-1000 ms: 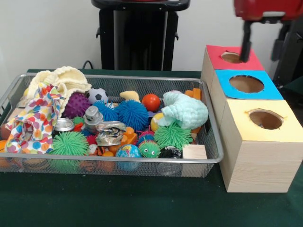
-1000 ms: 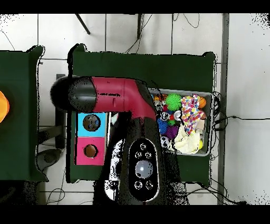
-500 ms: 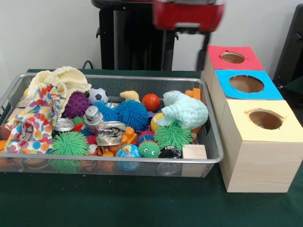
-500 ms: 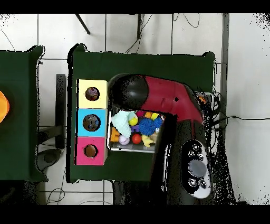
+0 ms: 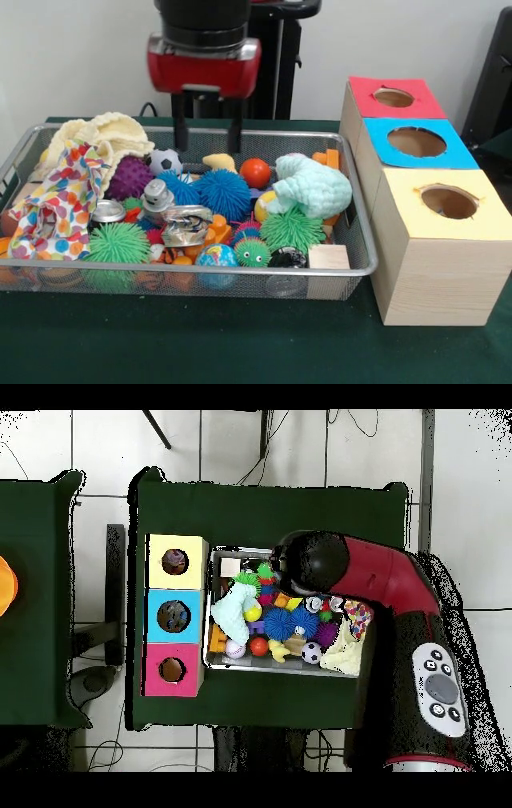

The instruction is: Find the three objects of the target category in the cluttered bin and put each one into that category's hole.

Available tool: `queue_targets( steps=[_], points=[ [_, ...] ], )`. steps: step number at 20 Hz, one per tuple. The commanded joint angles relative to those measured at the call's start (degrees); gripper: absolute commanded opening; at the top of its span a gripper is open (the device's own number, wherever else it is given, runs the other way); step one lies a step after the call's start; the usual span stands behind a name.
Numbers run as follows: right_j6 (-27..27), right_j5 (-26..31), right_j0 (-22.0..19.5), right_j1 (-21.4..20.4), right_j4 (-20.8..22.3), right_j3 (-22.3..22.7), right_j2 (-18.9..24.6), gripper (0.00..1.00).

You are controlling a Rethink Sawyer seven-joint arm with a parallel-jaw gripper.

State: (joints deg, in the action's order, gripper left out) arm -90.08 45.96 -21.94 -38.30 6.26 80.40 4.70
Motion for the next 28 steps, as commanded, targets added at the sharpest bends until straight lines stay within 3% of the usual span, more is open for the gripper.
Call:
queue_targets(
  steps=[1,7,18,28],
  points=[
    [16.02,-1.39,-3.73,3.66,6.13,5.17,10.05,1.0],
    [14.89,-2.05,-5.86,4.0,8.92,5.71,12.46,1.0],
    [17.58,-0.41,-12.87,4.68,13.5,5.59,17.99,1.0],
    [21.81,3.75,-17.78,7.44,17.88,1.49,21.68,1.0]
  ],
)
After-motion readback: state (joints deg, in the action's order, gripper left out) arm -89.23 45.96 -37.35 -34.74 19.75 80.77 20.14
